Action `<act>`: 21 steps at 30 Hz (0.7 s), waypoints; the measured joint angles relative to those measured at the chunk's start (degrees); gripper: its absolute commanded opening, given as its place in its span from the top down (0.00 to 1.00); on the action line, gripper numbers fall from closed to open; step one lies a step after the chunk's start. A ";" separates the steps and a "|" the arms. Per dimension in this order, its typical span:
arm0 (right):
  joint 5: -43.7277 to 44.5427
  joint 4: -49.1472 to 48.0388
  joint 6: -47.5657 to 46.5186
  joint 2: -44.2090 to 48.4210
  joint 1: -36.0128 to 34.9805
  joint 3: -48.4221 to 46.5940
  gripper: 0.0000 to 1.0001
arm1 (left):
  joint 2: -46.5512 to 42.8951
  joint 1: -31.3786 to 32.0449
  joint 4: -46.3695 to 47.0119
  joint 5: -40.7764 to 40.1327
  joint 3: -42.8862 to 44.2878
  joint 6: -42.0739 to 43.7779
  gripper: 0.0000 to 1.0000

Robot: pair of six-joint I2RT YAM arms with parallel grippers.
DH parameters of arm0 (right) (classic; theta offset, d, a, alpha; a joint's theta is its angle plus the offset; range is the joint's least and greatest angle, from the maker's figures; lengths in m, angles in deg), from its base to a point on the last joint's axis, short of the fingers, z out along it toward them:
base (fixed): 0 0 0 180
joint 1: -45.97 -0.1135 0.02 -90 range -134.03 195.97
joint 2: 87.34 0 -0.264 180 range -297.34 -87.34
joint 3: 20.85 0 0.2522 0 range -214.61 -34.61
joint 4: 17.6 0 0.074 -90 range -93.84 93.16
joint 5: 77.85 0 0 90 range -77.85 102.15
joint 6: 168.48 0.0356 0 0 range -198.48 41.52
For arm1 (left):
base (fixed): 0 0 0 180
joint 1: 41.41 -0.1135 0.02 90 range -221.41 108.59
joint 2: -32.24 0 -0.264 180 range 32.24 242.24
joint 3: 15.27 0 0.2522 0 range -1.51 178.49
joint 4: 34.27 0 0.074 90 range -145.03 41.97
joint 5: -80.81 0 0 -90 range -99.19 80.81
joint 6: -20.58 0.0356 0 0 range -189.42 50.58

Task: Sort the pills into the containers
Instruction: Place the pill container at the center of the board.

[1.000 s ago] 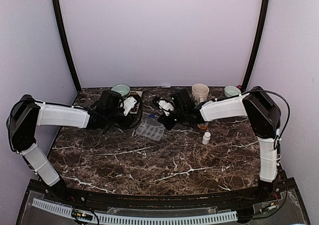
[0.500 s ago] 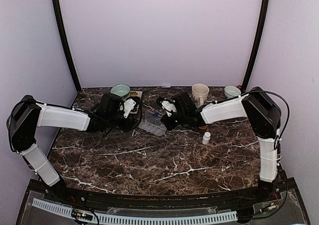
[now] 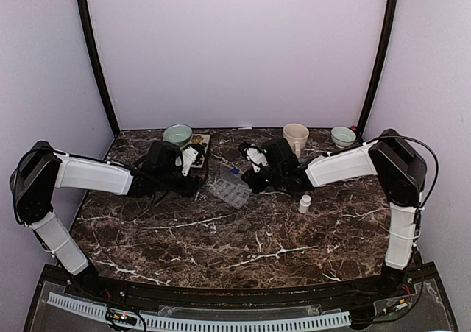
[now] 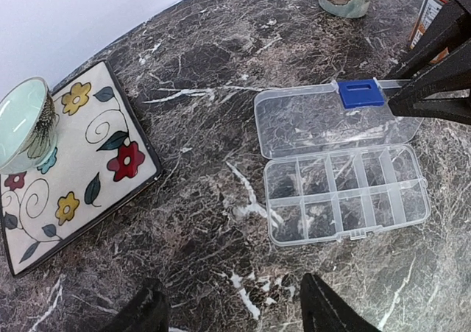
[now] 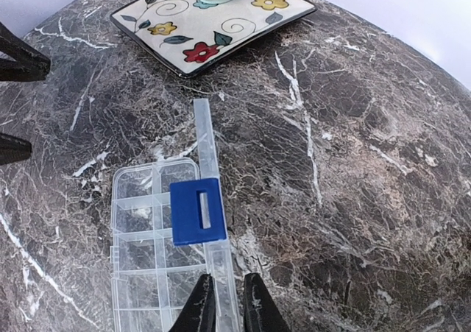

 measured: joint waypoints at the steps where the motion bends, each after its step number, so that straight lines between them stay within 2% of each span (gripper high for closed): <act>1: 0.07 -0.33 0.07 0.13 -0.02 0.20 0.81 | 0.00 0.00 0.02 0.24 -0.07 -0.37 0.24; 3: 0.28 -0.76 0.33 0.26 -0.17 0.55 0.78 | 0.00 0.00 0.11 1.16 -0.31 -1.60 0.17; 11: 0.74 -1.55 1.29 0.39 -0.48 1.40 0.60 | 0.00 0.00 0.90 4.66 -1.25 -4.24 0.15; 17: 1.01 -1.57 1.42 1.38 -0.50 1.42 0.56 | -0.96 0.00 1.84 5.49 -2.95 -5.62 0.05; 21: 1.14 -1.57 1.33 2.19 -0.50 1.42 0.55 | -1.99 0.00 2.69 5.79 -3.50 -6.71 0.04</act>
